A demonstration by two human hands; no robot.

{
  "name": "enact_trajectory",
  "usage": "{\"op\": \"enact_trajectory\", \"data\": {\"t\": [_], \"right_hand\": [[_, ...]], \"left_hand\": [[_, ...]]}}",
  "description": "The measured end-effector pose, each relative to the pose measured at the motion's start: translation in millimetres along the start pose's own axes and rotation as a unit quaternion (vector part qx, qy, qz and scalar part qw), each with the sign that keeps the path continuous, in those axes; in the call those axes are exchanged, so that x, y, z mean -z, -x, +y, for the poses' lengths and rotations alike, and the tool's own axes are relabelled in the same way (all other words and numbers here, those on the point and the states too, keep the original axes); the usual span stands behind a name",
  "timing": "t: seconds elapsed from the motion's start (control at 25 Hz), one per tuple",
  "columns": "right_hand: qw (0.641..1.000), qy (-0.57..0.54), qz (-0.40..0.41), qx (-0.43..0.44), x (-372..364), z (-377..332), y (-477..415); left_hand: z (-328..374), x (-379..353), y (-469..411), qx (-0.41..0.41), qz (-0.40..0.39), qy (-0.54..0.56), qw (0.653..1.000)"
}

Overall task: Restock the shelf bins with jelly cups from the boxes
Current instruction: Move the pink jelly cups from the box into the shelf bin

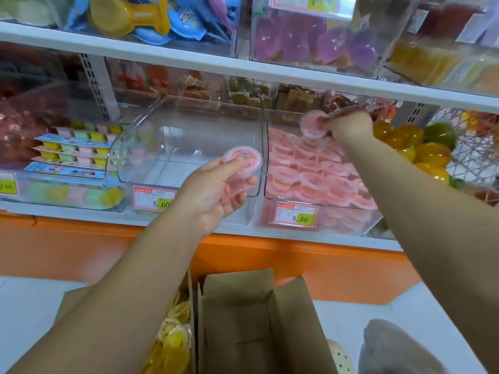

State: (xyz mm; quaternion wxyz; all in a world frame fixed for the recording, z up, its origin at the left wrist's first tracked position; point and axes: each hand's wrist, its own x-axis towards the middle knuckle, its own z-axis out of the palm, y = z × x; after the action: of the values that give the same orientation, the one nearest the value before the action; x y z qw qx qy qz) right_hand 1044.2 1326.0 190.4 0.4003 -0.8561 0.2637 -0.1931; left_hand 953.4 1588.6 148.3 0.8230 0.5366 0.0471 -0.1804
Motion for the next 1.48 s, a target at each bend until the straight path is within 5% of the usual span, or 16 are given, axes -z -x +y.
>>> {"op": "enact_trajectory", "data": {"t": [0.28, 0.64, 0.84, 0.92, 1.0, 1.12, 1.2, 1.32, 1.48], "right_hand": [[0.972, 0.231, -0.012, -0.033, -30, 2, -41], [0.968, 0.211, -0.133, 0.008, -36, 8, -34], [0.955, 0.279, -0.074, 0.065, -24, 7, -17], [0.964, 0.210, -0.060, 0.150, -20, 0, 2], [0.978, 0.023, -0.133, 0.158, -13, -10, 32], [0.931, -0.060, -0.296, 0.206, -7, -22, 83], [0.914, -0.084, -0.337, 0.208, -11, -24, 97], [0.940, -0.167, -0.261, 0.145, -11, -15, 75], [0.994, -0.092, -0.017, 0.062, 5, 8, 3]], "left_hand": [[-6, 3, -25, 0.023, 0.020, 0.007, 0.999], [-8, 1, -27, 0.033, 0.015, 0.012, 0.999], [-7, -4, -21, 0.038, 0.014, 0.015, 0.999], [-6, -7, -20, 0.039, 0.010, 0.022, 0.999], [-4, -9, -20, 0.030, 0.010, 0.033, 0.999], [-1, -14, -17, -0.004, -0.005, 0.020, 1.000], [-2, -18, -14, -0.026, -0.029, -0.008, 0.999], [-3, -20, -13, -0.026, -0.035, 0.005, 0.999], [2, -12, -20, 0.001, -0.025, 0.060, 0.998]]}}
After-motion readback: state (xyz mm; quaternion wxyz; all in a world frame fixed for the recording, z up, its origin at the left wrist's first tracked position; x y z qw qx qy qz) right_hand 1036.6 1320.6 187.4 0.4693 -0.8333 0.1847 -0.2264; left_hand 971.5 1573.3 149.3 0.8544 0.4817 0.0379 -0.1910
